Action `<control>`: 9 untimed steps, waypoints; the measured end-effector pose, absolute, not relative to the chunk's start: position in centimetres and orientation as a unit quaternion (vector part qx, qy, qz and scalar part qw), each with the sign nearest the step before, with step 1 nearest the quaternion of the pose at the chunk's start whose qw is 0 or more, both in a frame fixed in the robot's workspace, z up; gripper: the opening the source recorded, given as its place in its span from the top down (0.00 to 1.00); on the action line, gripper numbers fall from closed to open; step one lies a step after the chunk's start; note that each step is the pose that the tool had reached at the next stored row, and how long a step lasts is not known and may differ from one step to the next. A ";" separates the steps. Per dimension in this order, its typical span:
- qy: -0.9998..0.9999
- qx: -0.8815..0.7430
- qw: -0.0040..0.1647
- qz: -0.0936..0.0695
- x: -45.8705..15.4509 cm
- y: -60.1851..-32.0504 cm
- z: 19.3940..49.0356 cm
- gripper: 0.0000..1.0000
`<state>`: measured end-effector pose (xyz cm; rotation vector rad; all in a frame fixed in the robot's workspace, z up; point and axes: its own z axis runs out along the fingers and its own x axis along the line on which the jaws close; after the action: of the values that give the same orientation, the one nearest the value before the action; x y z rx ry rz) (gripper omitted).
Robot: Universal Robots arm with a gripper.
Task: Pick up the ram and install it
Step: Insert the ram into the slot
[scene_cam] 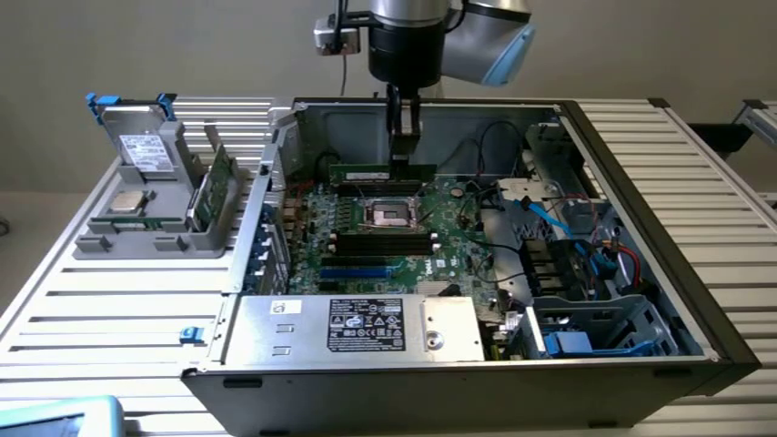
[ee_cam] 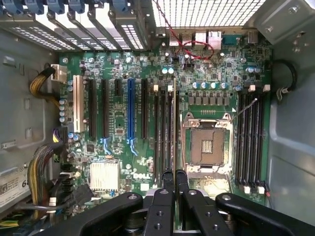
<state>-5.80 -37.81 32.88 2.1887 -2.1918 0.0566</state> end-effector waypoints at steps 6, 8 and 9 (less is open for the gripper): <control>-0.709 0.704 0.022 0.018 -5.6 -37.9 31.8 0.87; -0.710 0.704 0.022 0.018 -5.5 -37.9 31.7 0.87; -0.710 0.704 0.022 0.018 -5.5 -37.9 31.6 0.87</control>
<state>-5.51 -37.88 31.59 2.1810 -2.1993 0.0565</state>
